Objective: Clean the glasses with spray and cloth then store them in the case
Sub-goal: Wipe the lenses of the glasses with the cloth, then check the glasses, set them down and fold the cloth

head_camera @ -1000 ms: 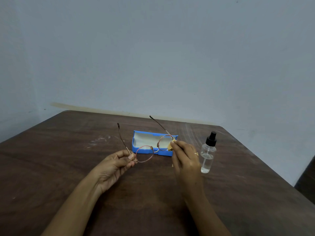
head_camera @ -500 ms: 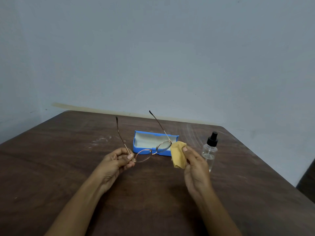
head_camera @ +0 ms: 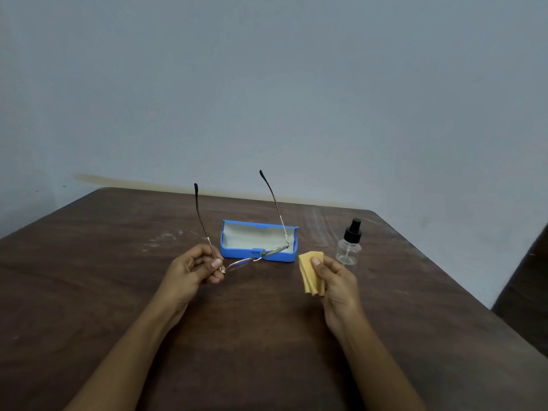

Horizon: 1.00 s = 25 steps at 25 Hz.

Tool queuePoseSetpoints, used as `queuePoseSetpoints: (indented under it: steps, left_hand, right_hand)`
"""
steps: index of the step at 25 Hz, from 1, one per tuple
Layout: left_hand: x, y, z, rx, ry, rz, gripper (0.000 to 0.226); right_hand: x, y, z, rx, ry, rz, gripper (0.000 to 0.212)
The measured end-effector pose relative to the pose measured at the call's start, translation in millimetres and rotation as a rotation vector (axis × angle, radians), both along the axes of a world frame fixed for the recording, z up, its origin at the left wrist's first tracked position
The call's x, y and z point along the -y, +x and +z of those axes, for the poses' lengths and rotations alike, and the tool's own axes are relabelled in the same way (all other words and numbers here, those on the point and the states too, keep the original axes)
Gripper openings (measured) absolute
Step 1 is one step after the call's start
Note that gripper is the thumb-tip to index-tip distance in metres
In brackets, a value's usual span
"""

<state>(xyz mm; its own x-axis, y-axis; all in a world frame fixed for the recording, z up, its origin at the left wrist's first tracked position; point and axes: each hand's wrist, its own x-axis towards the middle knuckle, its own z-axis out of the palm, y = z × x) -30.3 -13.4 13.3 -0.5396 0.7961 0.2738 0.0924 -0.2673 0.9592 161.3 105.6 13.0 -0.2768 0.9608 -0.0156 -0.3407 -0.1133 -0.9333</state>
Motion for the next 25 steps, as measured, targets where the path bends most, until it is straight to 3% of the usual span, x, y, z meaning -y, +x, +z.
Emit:
queuePoseSetpoints:
  steps: [4, 20, 25]
  left_hand:
    - [1, 1, -1, -0.095, -0.046, 0.013, 0.017]
    - [1, 9, -4, -0.285, -0.074, 0.127, 0.023]
    - [1, 10, -3, -0.308, -0.072, 0.157, 0.025]
  right_hand:
    - [2, 14, -2, 0.132, 0.129, -0.084, 0.015]
    - [20, 29, 0, 1.142, 0.474, -0.354, 0.028]
    - [20, 30, -1, 1.189, 0.491, -0.324, 0.028]
